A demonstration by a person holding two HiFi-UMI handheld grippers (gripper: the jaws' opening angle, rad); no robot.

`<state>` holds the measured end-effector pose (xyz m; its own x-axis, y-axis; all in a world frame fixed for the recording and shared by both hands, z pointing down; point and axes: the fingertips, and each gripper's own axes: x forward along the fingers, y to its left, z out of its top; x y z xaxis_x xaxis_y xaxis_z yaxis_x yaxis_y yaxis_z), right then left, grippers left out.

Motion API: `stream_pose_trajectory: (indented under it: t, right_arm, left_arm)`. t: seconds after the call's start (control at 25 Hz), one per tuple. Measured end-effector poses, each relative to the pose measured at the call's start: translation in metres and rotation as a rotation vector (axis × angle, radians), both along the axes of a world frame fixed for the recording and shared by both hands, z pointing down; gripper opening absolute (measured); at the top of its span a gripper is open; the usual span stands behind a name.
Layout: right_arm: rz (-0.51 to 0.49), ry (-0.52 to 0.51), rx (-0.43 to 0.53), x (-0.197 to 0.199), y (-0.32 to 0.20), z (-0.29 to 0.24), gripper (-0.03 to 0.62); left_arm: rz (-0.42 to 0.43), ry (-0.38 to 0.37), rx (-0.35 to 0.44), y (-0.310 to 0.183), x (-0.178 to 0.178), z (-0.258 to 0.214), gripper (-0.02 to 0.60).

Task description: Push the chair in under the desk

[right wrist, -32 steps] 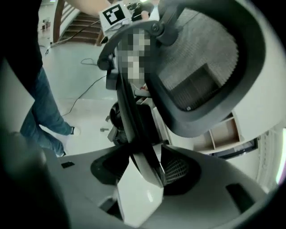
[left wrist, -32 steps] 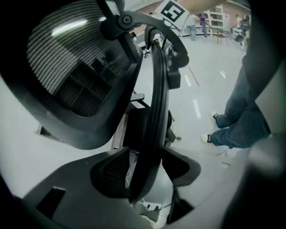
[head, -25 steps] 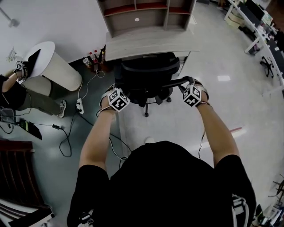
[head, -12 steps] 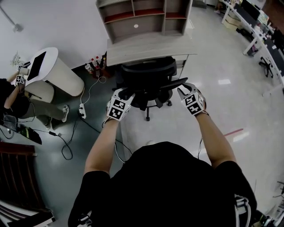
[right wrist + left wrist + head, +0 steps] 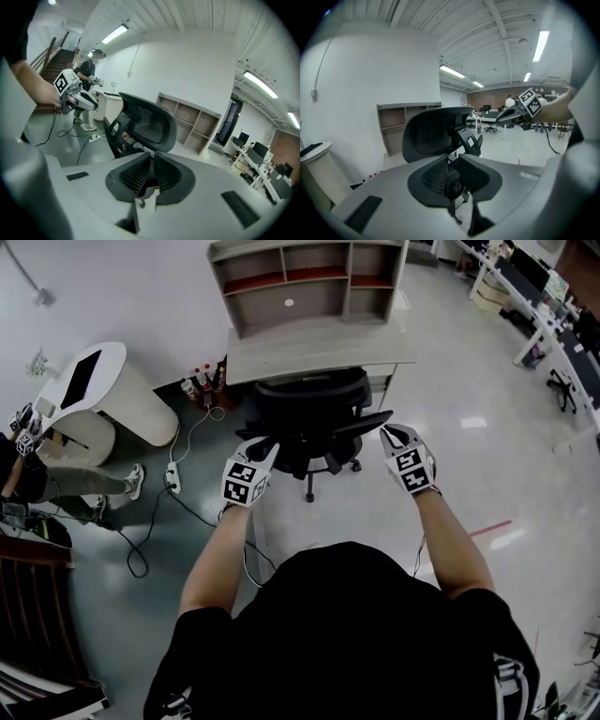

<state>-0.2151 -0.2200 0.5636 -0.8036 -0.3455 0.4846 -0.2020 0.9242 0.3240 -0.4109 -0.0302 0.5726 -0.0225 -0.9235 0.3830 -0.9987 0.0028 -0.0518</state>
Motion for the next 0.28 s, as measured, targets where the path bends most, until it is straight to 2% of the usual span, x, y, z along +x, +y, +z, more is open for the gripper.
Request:
stream_pose_trajectory:
  t: [0.28]
  right_arm:
    - [0.029, -0.080, -0.080, 0.004, 0.000, -0.006, 0.006]
  left_arm:
    - [-0.012, 0.044, 0.064, 0.006, 0.012, -0.008, 0.061]
